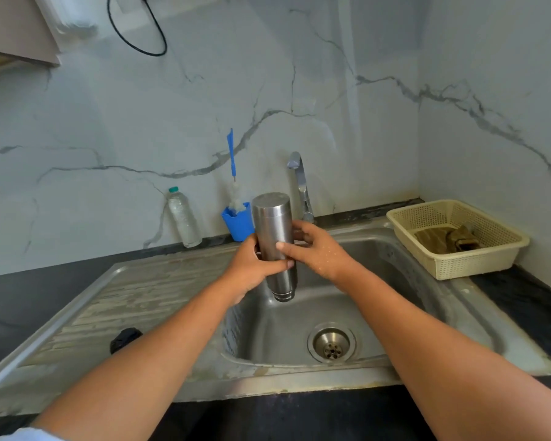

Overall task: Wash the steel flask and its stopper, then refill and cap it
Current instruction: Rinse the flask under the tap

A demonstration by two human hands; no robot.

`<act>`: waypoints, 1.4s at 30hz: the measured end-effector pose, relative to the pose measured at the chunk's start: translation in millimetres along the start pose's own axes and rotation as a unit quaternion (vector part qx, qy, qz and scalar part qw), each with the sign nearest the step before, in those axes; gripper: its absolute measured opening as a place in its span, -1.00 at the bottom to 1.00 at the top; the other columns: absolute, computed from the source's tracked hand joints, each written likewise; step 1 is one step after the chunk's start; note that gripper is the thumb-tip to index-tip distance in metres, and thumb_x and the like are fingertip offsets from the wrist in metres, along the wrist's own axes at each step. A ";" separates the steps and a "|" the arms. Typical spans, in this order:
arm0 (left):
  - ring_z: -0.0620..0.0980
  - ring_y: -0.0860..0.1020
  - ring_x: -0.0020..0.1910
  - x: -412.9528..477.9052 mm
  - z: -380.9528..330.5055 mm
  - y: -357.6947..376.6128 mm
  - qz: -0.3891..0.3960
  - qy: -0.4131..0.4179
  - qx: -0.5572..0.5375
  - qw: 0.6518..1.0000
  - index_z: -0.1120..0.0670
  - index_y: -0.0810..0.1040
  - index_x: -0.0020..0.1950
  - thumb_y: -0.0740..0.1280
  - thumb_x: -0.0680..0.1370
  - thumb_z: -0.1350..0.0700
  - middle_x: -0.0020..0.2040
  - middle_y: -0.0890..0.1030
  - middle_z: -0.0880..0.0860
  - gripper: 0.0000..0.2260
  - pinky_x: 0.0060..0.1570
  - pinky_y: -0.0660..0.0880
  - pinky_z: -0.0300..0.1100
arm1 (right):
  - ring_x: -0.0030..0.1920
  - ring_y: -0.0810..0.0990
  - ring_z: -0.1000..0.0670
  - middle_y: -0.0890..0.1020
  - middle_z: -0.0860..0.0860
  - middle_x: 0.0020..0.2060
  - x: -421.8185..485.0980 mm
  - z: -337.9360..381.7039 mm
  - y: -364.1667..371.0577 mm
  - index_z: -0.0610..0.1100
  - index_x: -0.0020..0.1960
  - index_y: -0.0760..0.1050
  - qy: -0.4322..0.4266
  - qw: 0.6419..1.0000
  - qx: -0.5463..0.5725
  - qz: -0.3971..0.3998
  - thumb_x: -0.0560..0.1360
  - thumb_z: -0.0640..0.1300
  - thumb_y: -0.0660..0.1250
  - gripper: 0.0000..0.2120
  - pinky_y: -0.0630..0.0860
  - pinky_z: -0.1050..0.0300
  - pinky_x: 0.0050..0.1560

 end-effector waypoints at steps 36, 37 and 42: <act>-0.09 0.61 0.04 -183.5 96.4 -310.4 -0.353 -0.100 0.007 0.930 -0.04 0.49 0.26 0.65 0.41 0.03 0.10 0.62 -0.09 -0.48 0.03 0.56 -0.09 | 0.42 0.44 -0.11 0.48 -0.06 0.44 -16.9 106.3 312.2 0.05 0.53 0.39 -0.100 0.832 -0.463 0.287 0.59 0.07 0.40 -0.46 0.40 -0.04 0.38; -0.07 0.62 0.05 -183.2 99.6 -309.6 -0.355 -0.103 0.004 0.929 -0.04 0.49 0.26 0.65 0.40 0.03 0.10 0.62 -0.09 -0.48 0.04 0.56 -0.08 | 0.42 0.44 -0.11 0.49 -0.05 0.44 -16.8 104.6 313.1 0.06 0.53 0.39 -0.101 0.829 -0.468 0.290 0.59 0.06 0.40 -0.46 0.40 -0.04 0.38; -0.08 0.61 0.03 -183.2 107.2 -305.2 -0.358 -0.110 0.010 0.927 -0.03 0.48 0.27 0.65 0.41 0.03 0.11 0.62 -0.08 -0.48 0.02 0.54 -0.10 | 0.41 0.45 -0.12 0.49 -0.07 0.43 -15.6 100.2 316.4 0.07 0.52 0.40 -0.095 0.825 -0.476 0.290 0.57 0.03 0.43 -0.46 0.44 -0.06 0.38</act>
Point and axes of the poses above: each hand's wrist, its own x-axis towards the middle knuckle, its own y-axis out of the palm, z = x × y, the point moved 2 cm from there along x, towards the middle knuckle
